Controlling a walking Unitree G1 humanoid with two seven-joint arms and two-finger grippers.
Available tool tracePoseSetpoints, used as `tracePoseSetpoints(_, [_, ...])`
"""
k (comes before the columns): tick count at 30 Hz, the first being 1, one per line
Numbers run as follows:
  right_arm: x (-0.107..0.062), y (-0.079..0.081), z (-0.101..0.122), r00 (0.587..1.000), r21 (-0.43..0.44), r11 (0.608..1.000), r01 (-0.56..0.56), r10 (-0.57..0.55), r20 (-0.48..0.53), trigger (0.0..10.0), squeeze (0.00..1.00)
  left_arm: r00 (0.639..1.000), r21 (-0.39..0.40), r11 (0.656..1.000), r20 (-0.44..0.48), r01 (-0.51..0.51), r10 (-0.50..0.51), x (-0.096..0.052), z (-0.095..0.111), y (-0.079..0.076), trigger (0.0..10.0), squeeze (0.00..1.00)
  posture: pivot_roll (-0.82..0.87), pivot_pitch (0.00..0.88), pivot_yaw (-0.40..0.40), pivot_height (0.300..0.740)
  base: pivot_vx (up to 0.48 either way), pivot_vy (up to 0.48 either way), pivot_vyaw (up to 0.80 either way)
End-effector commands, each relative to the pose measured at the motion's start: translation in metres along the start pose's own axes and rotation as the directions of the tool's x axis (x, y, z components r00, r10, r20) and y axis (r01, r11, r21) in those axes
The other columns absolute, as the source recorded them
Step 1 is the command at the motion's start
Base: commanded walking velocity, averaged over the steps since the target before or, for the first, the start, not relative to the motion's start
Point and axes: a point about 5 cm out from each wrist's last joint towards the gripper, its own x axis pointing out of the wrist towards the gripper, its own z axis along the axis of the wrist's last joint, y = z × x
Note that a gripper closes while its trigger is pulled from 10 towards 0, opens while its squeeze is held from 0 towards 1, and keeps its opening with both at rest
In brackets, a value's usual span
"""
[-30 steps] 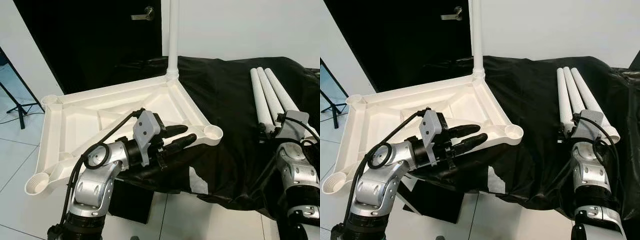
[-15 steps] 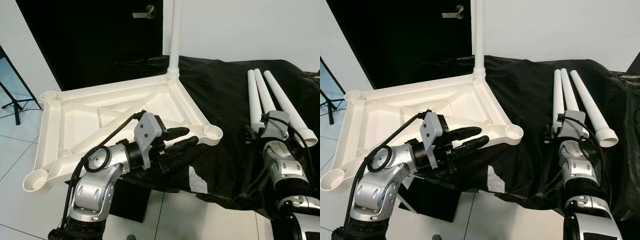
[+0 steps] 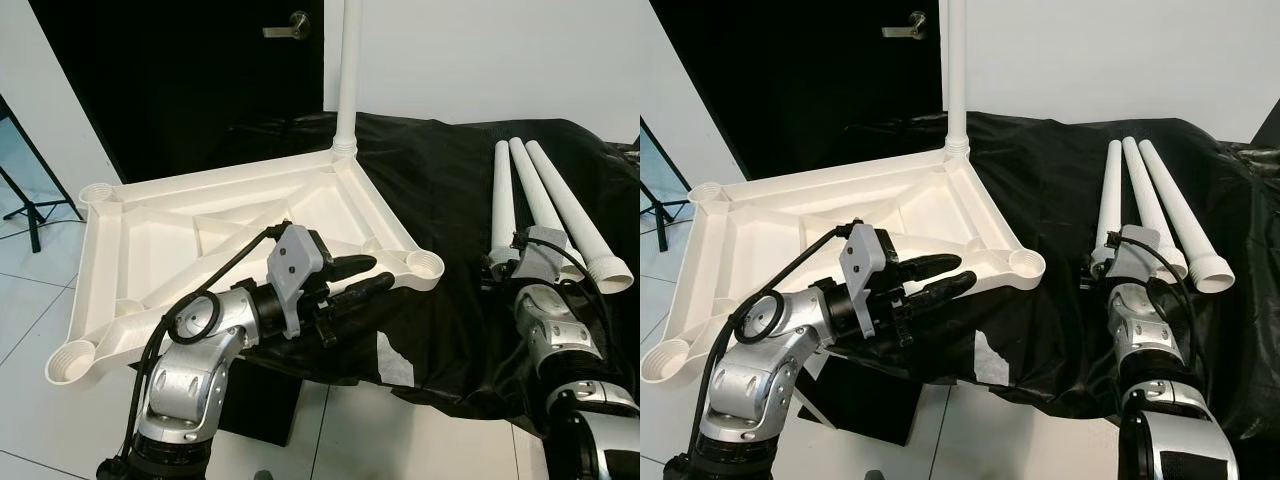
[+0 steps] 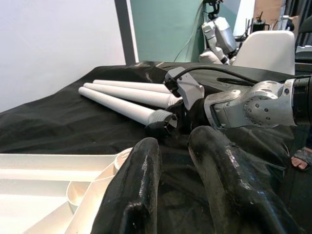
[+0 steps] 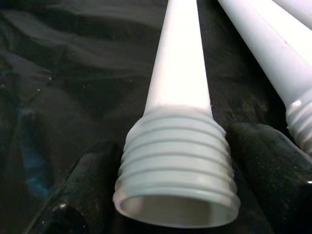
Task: Building children table
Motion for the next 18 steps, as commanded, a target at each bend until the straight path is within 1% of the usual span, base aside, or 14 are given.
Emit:
tracePoseSetpoints(1, [0.001, 0.003, -0.003, 1.000, 0.037, 0.999, 0.011, -0.011, -0.003, 10.0, 0.00, 0.988, 0.014, 0.988, -0.001, -0.154, 0.154, -0.002, 0.003, 0.008, 10.0, 0.00, 0.07, 0.000, 0.007, 0.740, 0.000, 0.000, 0.00])
tracePoseSetpoints(3, [0.002, 0.004, -0.004, 1.000, 0.049, 0.999, 0.014, -0.014, -0.004, 10.0, 0.00, 0.988, 0.016, 0.988, -0.003, -0.153, 0.153, -0.002, 0.003, 0.008, 10.0, 0.00, 0.08, 0.000, 0.011, 0.740, 0.000, 0.000, 0.00])
tracePoseSetpoints(4, [0.002, 0.005, -0.005, 1.000, 0.054, 0.998, 0.019, -0.018, -0.011, 6.3, 0.00, 0.988, 0.023, 0.988, -0.005, -0.154, 0.155, -0.002, 0.004, 0.009, 10.0, 0.00, 0.08, 0.000, 0.012, 0.740, 0.000, 0.000, 0.00])
tracePoseSetpoints(5, [0.002, 0.005, -0.005, 1.000, 0.054, 0.998, 0.019, -0.018, -0.011, 6.3, 0.00, 0.988, 0.023, 0.988, -0.005, -0.154, 0.155, -0.002, 0.004, 0.009, 10.0, 0.00, 0.08, 0.000, 0.012, 0.740, 0.000, 0.000, 0.00])
tracePoseSetpoints(6, [0.003, 0.006, -0.006, 1.000, 0.061, 0.998, 0.022, -0.021, -0.016, 4.1, 0.00, 0.988, 0.027, 0.987, -0.007, -0.156, 0.156, -0.003, 0.004, 0.009, 10.0, 0.00, 0.08, 0.000, 0.015, 0.740, 0.000, 0.000, 0.00])
tracePoseSetpoints(7, [0.003, 0.008, -0.009, 0.999, 0.080, 0.997, 0.022, -0.019, -0.030, 0.0, 0.00, 0.987, 0.033, 0.986, -0.010, -0.161, 0.161, -0.003, 0.004, 0.010, 10.0, 0.00, 0.08, 0.000, 0.017, 0.740, 0.000, 0.000, 0.00])
tracePoseSetpoints(12, [0.002, 0.013, -0.018, 0.998, 0.106, 0.994, 0.011, -0.004, -0.069, 0.0, 0.00, 0.983, 0.035, 0.983, -0.035, -0.181, 0.183, -0.005, 0.003, 0.013, 10.0, 0.00, 0.09, 0.000, 0.013, 0.740, 0.000, 0.000, 0.00])
tracePoseSetpoints(15, [0.001, 0.015, -0.020, 0.998, 0.107, 0.994, 0.003, 0.003, -0.064, 0.0, 0.00, 0.978, 0.036, 0.979, -0.049, -0.203, 0.204, -0.005, 0.001, 0.016, 10.0, 0.00, 0.09, 0.000, 0.011, 0.740, 0.000, 0.000, 0.00])
tracePoseSetpoints(16, [0.001, 0.016, -0.019, 0.998, 0.112, 0.994, -0.001, 0.007, -0.055, 0.0, 0.00, 0.973, 0.025, 0.975, -0.062, -0.222, 0.223, -0.004, 0.000, 0.018, 10.0, 0.00, 0.09, 0.000, 0.011, 0.740, 0.000, 0.000, 0.00])
tracePoseSetpoints(17, [0.001, 0.017, -0.016, 0.999, 0.117, 0.993, -0.007, 0.011, -0.034, 1.9, 0.00, 0.970, 0.019, 0.972, -0.071, -0.233, 0.234, -0.004, -0.001, 0.020, 10.0, 0.00, 0.09, 0.000, 0.010, 0.740, 0.000, 0.000, 0.00])
tracePoseSetpoints(18, [0.001, 0.018, -0.014, 1.000, 0.112, 0.994, -0.012, 0.013, -0.013, 4.6, 0.00, 0.969, 0.007, 0.972, -0.074, -0.236, 0.236, -0.003, -0.002, 0.020, 10.0, 0.00, 0.08, 0.000, 0.009, 0.740, 0.000, 0.000, 0.00])
